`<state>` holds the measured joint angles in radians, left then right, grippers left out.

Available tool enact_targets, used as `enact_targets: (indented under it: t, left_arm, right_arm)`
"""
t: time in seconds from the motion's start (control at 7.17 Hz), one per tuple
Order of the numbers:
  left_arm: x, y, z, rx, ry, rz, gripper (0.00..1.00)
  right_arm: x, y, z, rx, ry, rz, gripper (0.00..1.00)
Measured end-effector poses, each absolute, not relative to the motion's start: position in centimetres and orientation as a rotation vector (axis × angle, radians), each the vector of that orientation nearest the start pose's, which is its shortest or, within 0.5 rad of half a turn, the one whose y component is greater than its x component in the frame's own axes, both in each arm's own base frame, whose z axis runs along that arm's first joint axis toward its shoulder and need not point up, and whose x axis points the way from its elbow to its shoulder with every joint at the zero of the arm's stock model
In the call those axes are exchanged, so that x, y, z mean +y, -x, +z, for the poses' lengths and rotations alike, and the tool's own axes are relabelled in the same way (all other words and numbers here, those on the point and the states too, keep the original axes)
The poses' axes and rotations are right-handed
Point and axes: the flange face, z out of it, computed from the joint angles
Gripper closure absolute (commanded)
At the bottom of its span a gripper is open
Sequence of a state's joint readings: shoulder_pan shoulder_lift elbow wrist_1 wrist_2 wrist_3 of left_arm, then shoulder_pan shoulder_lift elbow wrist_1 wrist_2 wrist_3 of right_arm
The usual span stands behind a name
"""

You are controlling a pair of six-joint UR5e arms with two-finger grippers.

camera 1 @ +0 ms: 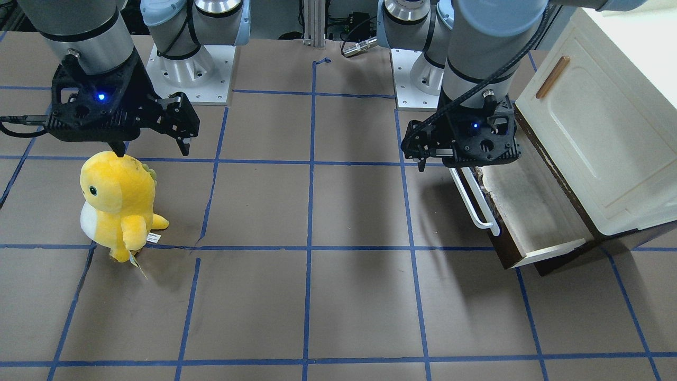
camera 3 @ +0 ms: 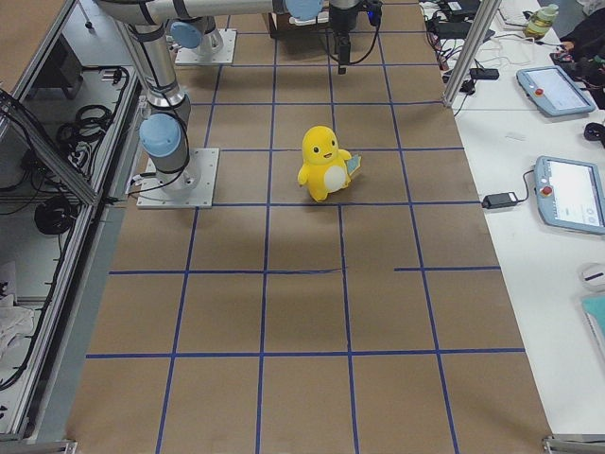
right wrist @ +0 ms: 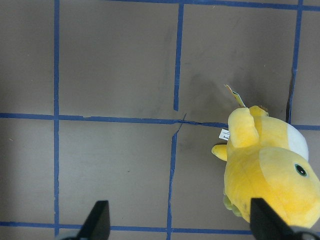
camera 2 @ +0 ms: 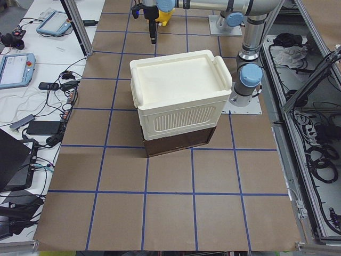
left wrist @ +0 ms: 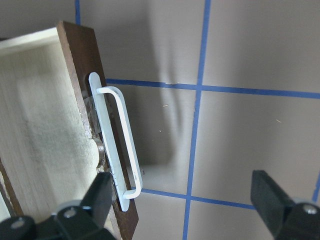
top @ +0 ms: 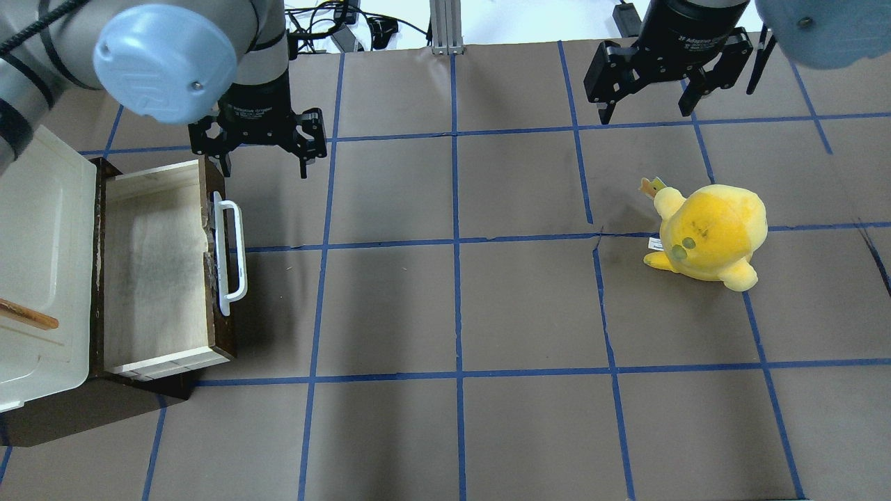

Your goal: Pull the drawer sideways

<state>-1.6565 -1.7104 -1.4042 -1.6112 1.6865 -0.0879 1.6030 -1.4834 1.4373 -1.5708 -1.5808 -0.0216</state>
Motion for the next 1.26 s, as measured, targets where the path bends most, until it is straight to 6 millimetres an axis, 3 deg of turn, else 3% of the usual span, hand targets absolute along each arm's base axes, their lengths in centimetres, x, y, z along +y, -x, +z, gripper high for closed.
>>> enact_targets:
  t: [0.42, 0.84, 1.26]
  left_arm:
    - [-51.7, 13.4, 52.3, 3.063, -0.203, -0.051, 0.0]
    - [-49.6, 11.3, 51.3, 3.104, -0.216, -0.019, 0.0]
    - [-48.9, 9.2, 50.3, 3.117, -0.202, 0.007, 0.0]
  right_arm:
    - [-52.9, -14.9, 50.9, 3.149, 0.084, -0.073, 0.0]
    - [-52.9, -14.9, 50.9, 3.15, 0.084, -0.073, 0.0]
    - [-52.9, -14.9, 50.9, 3.149, 0.085, -0.073, 0.0]
